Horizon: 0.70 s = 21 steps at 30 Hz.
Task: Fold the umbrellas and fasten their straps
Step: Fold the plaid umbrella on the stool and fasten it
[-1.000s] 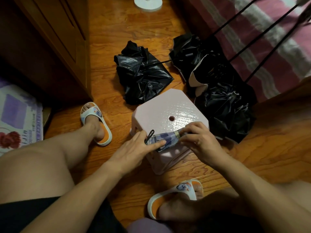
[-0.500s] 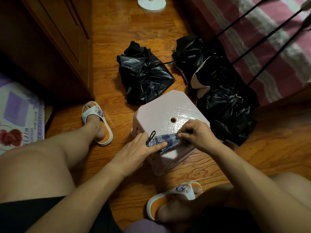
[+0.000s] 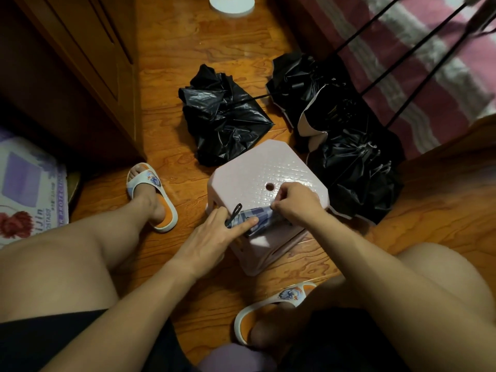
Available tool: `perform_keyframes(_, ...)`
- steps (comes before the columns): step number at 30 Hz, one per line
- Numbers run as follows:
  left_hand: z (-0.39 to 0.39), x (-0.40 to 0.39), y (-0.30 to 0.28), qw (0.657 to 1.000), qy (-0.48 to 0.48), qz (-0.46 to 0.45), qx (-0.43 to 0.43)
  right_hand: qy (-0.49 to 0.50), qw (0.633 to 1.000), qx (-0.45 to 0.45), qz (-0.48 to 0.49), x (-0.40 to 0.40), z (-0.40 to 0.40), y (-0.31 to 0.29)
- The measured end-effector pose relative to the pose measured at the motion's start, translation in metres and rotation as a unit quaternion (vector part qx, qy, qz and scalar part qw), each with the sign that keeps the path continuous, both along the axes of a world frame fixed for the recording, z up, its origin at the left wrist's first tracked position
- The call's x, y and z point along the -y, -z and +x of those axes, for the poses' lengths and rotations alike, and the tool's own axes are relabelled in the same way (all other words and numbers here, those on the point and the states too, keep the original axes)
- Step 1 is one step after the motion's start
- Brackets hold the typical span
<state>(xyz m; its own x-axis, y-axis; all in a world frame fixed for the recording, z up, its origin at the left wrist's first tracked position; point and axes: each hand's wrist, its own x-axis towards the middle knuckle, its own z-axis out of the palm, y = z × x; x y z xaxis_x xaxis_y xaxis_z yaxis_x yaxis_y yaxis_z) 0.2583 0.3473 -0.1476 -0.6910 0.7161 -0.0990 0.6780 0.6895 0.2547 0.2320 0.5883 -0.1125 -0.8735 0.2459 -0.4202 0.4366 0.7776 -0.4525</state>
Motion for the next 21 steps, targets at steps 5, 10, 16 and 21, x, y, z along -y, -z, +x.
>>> perform_keyframes(5, 0.001, -0.005, -0.001, 0.992, -0.091, 0.045, 0.071, -0.078, 0.981, -0.152, 0.094, 0.001, 0.017, 0.013)
perform_keyframes(10, -0.011, -0.005, 0.001, 0.951, -0.212, 0.126, 0.184, -0.351, 0.914, -0.184, 0.091, -0.024, 0.036, 0.025)
perform_keyframes(16, -0.006, -0.014, -0.016, 0.928, -0.334, -0.063, 0.154, -0.342, 0.904, -0.186, 0.176, -0.032, 0.067, 0.026)
perform_keyframes(21, 0.014, -0.023, -0.033, 0.969, -0.248, -0.013, -0.016, -0.293, 0.934, -0.148, 0.138, -0.032, 0.067, 0.019)
